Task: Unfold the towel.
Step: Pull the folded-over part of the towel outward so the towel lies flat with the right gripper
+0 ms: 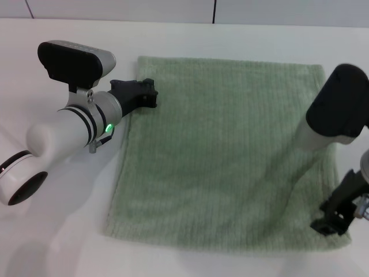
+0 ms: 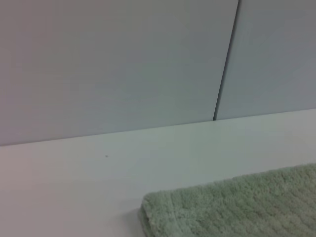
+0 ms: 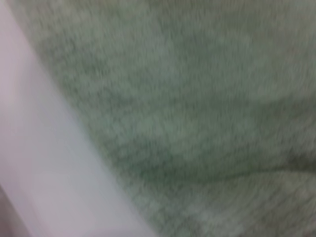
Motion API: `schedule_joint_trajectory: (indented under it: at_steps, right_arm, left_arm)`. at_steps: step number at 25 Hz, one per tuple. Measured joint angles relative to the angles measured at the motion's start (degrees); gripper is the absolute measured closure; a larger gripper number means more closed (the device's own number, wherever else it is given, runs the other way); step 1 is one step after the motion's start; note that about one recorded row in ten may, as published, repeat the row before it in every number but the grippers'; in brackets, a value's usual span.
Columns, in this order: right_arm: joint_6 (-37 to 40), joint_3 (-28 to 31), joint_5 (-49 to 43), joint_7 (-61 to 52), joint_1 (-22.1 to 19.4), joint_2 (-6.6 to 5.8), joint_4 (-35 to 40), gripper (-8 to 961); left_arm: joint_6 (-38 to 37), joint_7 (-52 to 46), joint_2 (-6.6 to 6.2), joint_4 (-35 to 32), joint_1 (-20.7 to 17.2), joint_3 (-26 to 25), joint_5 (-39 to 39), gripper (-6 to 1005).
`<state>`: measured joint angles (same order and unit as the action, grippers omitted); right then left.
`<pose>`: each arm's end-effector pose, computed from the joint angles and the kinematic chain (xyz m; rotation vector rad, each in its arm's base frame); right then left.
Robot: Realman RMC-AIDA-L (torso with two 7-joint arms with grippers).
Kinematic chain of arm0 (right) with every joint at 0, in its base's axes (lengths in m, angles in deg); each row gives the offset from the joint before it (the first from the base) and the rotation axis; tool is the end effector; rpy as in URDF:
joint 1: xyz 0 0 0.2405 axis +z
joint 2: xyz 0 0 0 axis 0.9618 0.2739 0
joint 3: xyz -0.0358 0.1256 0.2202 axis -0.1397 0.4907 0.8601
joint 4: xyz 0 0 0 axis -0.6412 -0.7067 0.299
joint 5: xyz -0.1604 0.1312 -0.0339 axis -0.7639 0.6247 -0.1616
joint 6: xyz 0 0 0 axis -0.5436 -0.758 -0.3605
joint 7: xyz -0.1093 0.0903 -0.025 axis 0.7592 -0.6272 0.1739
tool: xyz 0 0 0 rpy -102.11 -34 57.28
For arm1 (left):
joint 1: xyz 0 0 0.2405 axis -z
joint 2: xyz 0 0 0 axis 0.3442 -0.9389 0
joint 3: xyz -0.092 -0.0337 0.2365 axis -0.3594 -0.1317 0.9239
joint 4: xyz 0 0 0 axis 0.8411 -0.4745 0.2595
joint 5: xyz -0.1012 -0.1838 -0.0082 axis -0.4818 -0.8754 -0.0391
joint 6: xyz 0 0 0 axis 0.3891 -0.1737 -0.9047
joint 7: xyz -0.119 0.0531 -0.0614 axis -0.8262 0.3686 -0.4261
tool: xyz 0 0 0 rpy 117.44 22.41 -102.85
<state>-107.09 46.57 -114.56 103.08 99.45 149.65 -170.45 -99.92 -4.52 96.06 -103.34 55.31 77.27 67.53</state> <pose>0.1738 0.2732 -0.0082 -2.6522 0.7901 -0.9216 -0.2568 0.3940 -0.1009 -2.0677 -0.8732 -0.3581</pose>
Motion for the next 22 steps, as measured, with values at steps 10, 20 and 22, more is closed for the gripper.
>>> schedule_joint_trajectory:
  at_steps: [10,20,22]
  right_arm:
    - [6.1,0.7,-4.2,1.2,0.3,-0.14,-3.7,592]
    - [13.0,0.1,-4.3,4.6,2.8,0.03,3.9,585]
    - [13.7,0.1,-4.3,5.1,3.6,0.03,6.5,584]
  left_arm:
    - [0.0,0.0,0.00,-0.1,0.0,0.0,0.0,1000]
    - [0.0,0.0,0.00,-0.1,0.0,-0.1,0.0,1000]
    - [0.0,0.0,0.01,-0.1,0.0,-0.1,0.0,1000]
